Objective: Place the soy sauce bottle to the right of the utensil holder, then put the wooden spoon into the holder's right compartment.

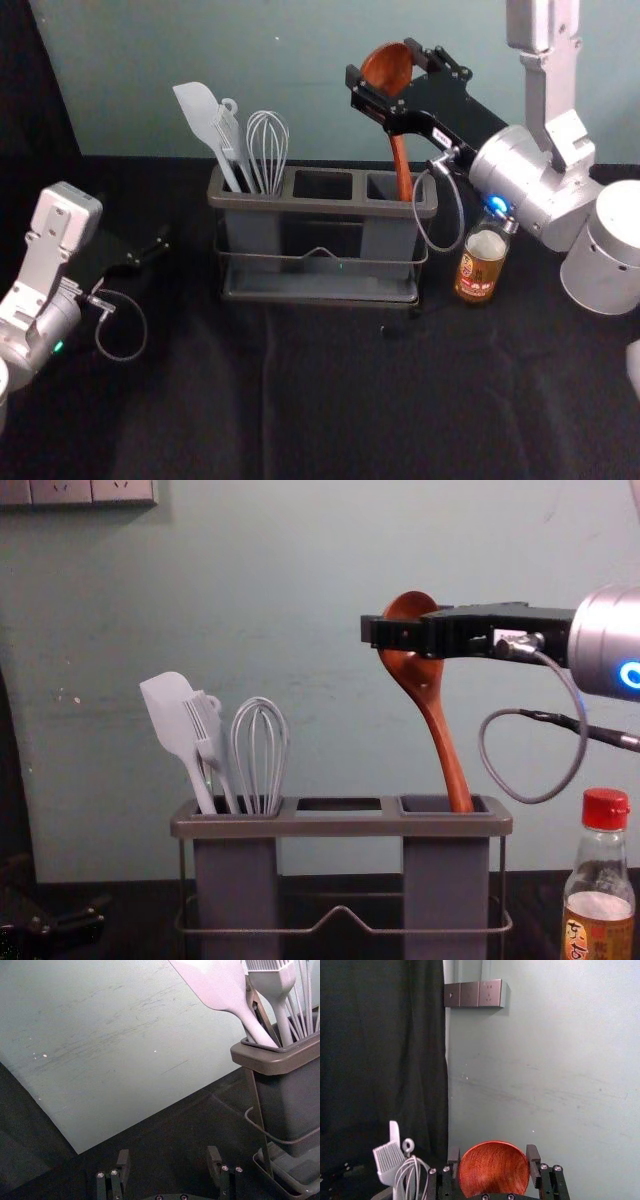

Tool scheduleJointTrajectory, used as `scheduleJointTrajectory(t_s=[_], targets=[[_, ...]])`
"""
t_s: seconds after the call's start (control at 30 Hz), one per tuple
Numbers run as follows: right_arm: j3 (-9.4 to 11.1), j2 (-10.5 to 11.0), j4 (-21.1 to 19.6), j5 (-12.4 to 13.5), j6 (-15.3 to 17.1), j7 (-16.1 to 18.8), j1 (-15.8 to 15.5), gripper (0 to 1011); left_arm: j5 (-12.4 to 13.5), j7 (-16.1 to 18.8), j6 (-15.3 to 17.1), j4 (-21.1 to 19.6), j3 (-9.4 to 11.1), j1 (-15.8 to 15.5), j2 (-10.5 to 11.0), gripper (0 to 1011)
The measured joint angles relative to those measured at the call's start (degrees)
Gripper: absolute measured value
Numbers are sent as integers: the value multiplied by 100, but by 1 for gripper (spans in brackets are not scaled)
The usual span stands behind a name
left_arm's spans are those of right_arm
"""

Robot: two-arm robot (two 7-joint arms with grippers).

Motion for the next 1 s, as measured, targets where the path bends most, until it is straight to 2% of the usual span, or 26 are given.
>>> scheduleJointTrajectory(t_s=[0.27,0.5,0.8,1.0], targets=[[72,212,-291,155,161,34,-232,820,0,0,0,0,0,0,0,1005],[152,322,-425,256,176,-1,-418,820,0,0,0,0,0,0,0,1005],[157,355,-292,348,105,-27,-502,820,0,0,0,0,0,0,0,1005],[103,318,-67,396,21,-26,-479,820,0,0,0,0,0,0,0,1005]])
